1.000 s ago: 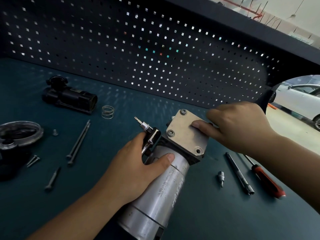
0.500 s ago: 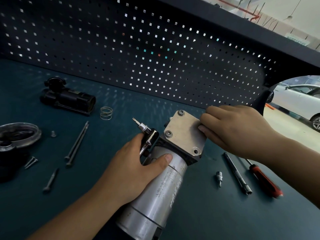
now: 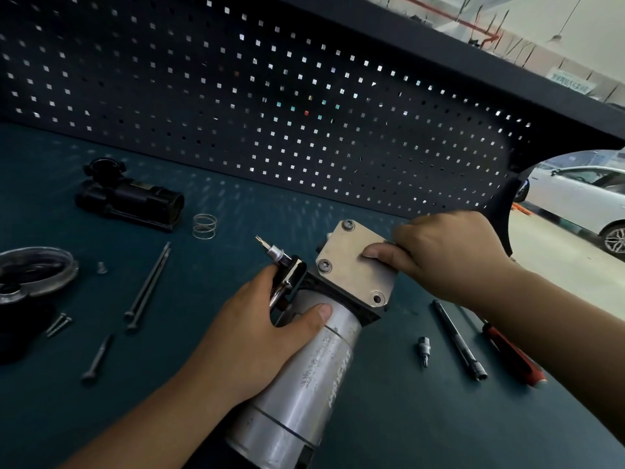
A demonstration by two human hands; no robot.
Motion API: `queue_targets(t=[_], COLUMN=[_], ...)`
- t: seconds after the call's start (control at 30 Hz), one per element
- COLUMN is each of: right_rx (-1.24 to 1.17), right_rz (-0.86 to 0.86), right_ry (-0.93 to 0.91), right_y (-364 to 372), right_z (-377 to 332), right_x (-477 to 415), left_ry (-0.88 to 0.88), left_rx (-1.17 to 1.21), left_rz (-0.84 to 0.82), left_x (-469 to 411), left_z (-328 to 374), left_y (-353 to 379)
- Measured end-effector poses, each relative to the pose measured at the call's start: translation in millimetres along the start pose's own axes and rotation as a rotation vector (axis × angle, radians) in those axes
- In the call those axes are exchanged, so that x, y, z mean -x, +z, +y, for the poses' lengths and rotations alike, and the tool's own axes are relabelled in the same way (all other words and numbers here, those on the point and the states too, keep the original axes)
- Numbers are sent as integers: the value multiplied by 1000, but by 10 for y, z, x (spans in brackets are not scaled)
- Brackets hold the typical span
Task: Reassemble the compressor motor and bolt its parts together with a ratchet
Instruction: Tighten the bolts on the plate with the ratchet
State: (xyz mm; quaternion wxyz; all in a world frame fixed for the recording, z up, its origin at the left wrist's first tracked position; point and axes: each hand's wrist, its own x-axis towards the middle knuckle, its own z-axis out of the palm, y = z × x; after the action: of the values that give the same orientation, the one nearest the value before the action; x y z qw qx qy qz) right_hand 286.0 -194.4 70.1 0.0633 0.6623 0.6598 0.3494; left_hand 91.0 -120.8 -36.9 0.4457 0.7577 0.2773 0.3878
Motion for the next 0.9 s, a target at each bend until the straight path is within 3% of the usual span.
queue_targets(t=[0.2, 0.67, 0.8, 0.9], right_rx=[-91, -41, -78, -82], right_rz=[185, 139, 90, -41], right_ry=[-135, -214, -154, -20], right_y=[-46, -75, -101, -169], right_z=[20, 74, 60, 13], right_x=[62, 101, 95, 72], left_ry=[7, 14, 19, 21], left_rx=[1, -3, -10, -27], left_rz=[2, 7, 25, 96], left_x=[0, 3, 9, 7], left_z=[8, -1, 3, 9], left_y=[0, 1, 8, -2])
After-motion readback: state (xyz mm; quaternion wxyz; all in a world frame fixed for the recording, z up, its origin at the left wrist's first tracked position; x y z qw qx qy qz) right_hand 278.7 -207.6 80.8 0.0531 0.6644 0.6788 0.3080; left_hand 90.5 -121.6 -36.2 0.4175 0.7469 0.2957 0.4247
